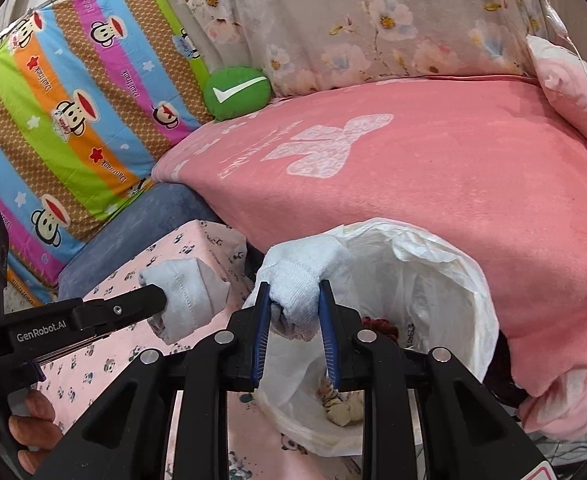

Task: Collect trash

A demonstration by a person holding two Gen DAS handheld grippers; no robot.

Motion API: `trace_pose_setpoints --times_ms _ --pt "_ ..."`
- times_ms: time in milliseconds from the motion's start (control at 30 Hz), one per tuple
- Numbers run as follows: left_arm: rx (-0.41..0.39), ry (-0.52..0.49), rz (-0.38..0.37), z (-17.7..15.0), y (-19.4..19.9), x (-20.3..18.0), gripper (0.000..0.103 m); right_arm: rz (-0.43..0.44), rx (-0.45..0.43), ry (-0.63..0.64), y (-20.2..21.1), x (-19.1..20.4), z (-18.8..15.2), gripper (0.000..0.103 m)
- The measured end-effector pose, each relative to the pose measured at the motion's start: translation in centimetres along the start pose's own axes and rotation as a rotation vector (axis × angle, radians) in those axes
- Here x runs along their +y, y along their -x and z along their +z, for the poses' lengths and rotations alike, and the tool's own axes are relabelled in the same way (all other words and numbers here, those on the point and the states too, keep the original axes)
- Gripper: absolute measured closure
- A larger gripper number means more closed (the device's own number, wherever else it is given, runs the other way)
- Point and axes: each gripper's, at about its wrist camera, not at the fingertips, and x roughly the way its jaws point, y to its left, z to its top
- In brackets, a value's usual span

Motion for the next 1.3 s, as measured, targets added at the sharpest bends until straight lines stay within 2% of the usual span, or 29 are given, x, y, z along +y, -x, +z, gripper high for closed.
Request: trace_pose_setpoints --times_ms 133,167,267,400,567,700,800,867,1067,1300 --pt "0.022 -0.019 -0.032 0.0 -1.5 -1.7 0.096 -0.02 -0.007 -0.022 0.3 -1.7 0.2 0.08" --pt "0.022 -0.025 -0.035 0.1 -1.7 -2.1 0.091 -0.022 -0.008 -0.027 0.3 -2.1 0.2 0.08" --pt "0.003 -0.04 0.007 -0.1 -1.9 -2.6 0.064 -0.029 -0.01 -0.035 0.2 -2.7 0.4 0.08" --pt "-0.021 -0.059 0.078 -0.2 -1.6 -2.3 0.063 -0.03 -0.008 -0.031 0.0 -3.1 0.5 0.078" --pt "-0.047 -0.071 0.183 -0.6 -1.1 -1.5 0.06 -0.028 -0.007 -0.032 -0.5 -2.8 0.5 0.071" --pt "-0.067 -0.074 0.245 -0.9 -0.4 -0.7 0.057 -0.026 -0.005 -0.011 -0.6 -2.1 0.5 0.058" --pt "-0.081 -0.077 0.292 -1.1 -0.1 -0.2 0.049 -0.026 0.0 0.01 -0.6 -1.6 0.4 0.056" --pt "-0.087 -0.08 0.319 -1.5 0.2 0.2 0.049 -0.03 0.004 0.022 -0.5 -1.3 0.2 0.052" --pt "-0.093 -0.093 0.384 -2.7 0.8 0.6 0.047 -0.07 0.017 0.081 0.1 -0.5 -0.4 0.044" --pt "-0.106 -0.09 0.463 -4.4 1.9 0.9 0.034 -0.161 0.028 0.198 1.3 1.2 -1.7 0.03"
